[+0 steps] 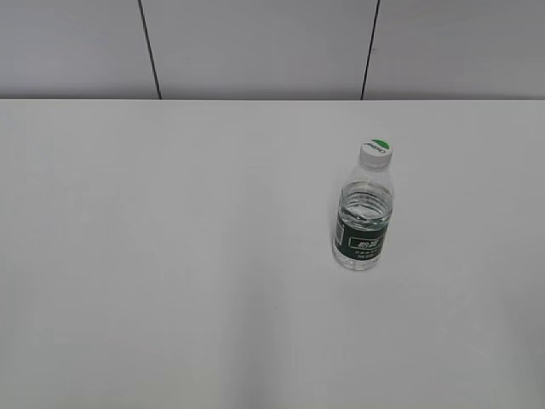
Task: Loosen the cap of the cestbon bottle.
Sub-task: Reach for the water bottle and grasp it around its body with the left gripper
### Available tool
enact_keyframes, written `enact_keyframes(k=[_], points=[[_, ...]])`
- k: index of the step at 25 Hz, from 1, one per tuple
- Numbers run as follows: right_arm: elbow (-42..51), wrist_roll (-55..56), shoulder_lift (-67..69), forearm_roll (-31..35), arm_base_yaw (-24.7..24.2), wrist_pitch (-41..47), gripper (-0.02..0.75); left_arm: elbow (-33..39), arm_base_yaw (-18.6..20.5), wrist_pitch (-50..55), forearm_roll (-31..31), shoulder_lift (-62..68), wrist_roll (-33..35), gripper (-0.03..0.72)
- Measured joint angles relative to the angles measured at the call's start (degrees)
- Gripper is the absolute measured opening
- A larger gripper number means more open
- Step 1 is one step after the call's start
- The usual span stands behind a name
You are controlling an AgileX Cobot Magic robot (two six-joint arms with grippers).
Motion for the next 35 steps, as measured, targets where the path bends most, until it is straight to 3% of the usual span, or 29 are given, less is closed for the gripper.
enact_keyframes(k=[12,20,30,35], points=[[0.0,0.0,0.0,0.0,0.0,0.0,0.59,0.0,0.0,0.0,0.0,0.0,0.0,0.267],[0.0,0.0,0.0,4.5,1.2,0.0,0.59,0.0,0.0,0.1,0.0,0.0,0.1,0.267],[0.0,0.0,0.0,5.0,1.2,-0.2,0.59,0.0,0.0,0.1,-0.4,0.0,0.1,0.269],[0.0,0.0,0.0,5.0,1.2,-0.2,0.59,-1.6,0.0,-4.9,-1.1,2.3,0.1,0.334]])
